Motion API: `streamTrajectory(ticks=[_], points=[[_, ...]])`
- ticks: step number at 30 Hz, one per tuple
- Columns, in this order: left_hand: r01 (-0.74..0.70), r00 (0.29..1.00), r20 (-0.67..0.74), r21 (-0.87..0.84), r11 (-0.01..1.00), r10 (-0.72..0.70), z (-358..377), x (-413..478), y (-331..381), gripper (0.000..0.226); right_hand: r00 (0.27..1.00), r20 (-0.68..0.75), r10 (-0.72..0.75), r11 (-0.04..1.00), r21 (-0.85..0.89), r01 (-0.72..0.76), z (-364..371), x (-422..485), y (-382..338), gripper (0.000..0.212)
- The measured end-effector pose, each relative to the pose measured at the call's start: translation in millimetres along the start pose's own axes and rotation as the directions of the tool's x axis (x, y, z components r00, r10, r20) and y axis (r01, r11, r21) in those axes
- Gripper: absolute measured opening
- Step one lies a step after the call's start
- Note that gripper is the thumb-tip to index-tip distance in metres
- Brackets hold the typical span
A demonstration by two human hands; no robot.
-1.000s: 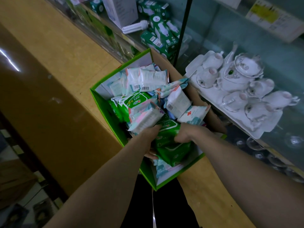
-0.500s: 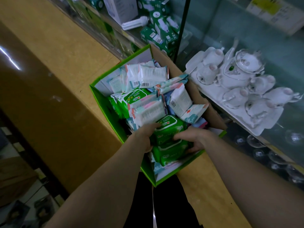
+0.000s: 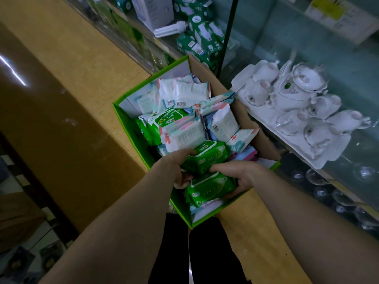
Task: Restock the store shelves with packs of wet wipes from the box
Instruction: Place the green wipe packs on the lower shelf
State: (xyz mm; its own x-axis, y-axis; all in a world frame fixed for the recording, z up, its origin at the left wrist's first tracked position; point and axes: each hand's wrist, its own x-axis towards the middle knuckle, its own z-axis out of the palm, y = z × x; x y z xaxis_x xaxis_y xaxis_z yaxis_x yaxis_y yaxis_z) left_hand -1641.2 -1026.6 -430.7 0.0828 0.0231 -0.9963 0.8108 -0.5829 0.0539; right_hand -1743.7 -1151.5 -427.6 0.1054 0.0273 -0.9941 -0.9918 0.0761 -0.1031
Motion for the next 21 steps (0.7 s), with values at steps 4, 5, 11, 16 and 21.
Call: streamTrajectory(ticks=[4,5,11,16,21], points=[[0.038,0.995,0.094,-0.091,0.995,-0.029,2,-6,-5,0.064,0.998,-0.062,-0.006,0.997,-0.08,0.001,-19,-15,-2,0.027],[0.054,0.992,0.12,-0.144,0.988,-0.037,3,-8,-7,0.062,0.997,-0.072,-0.009,0.995,-0.101,0.001,-24,-20,-2,0.032],[0.085,0.985,0.17,-0.413,0.907,-0.015,5,-22,-16,0.048,0.988,-0.128,-0.084,0.984,-0.168,0.061,-38,-46,-5,0.039],[0.038,0.977,0.207,-0.446,0.894,0.061,-11,-48,-18,0.032,0.971,-0.202,-0.126,0.978,-0.191,0.087,-48,-72,-13,0.036],[-0.082,0.951,0.234,-0.439,0.895,0.202,-19,-89,0,0.031,0.897,-0.323,-0.303,0.953,-0.125,0.277,-55,-98,-33,0.032]])
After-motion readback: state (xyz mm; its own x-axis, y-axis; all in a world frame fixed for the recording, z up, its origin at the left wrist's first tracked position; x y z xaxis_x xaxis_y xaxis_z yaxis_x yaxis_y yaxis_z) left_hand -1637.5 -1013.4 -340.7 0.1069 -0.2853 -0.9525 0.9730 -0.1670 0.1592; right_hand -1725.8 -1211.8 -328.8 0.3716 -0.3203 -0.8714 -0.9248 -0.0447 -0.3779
